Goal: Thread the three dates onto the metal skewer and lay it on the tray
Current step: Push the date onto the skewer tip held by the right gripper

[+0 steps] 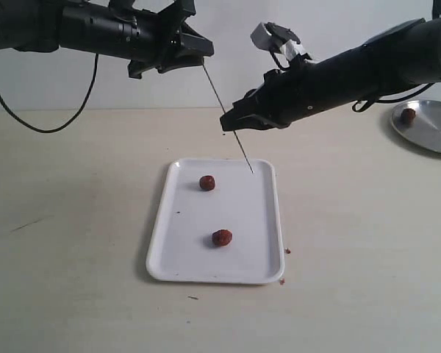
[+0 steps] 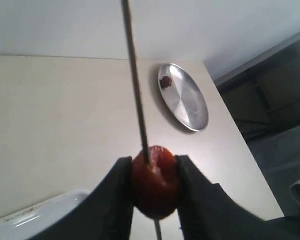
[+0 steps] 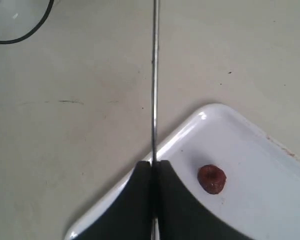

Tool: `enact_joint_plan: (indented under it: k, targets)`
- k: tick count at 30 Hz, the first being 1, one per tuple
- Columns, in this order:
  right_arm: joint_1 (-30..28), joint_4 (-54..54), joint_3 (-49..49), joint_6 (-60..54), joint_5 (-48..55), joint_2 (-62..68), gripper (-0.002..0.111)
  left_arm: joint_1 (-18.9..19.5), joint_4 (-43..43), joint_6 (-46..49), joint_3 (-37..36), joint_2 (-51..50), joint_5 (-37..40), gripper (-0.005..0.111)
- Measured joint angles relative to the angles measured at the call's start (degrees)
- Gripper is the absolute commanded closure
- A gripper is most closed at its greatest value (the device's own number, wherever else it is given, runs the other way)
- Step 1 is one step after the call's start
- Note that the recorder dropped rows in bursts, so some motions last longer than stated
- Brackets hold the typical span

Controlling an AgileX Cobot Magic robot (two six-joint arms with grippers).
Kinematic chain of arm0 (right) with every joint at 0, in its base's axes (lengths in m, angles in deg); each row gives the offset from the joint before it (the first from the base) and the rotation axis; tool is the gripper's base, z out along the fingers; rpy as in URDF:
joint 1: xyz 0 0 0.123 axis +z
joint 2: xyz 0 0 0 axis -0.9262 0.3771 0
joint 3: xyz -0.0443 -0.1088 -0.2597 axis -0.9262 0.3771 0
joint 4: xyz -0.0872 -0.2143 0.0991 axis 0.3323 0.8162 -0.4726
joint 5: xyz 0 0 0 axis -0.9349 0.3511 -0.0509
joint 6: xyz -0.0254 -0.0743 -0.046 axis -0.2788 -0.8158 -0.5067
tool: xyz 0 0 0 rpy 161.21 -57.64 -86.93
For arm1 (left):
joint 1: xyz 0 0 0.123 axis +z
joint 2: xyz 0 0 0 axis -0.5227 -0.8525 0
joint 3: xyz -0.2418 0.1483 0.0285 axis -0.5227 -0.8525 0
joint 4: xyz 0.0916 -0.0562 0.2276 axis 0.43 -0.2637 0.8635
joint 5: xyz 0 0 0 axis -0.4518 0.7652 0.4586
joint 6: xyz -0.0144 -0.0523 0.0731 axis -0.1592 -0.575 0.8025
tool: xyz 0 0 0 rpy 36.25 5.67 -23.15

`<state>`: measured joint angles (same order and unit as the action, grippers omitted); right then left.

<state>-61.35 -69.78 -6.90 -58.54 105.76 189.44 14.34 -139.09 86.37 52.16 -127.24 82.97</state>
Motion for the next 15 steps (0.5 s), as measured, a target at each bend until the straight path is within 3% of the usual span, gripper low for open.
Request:
enact_joint_plan:
  k: [15]
  targets:
    - [0.0, -0.5, 0.0, -1.0, -3.7, 0.0, 0.108, -0.1, 0.8, -1.4, 0.0, 0.0, -3.0, 0.077]
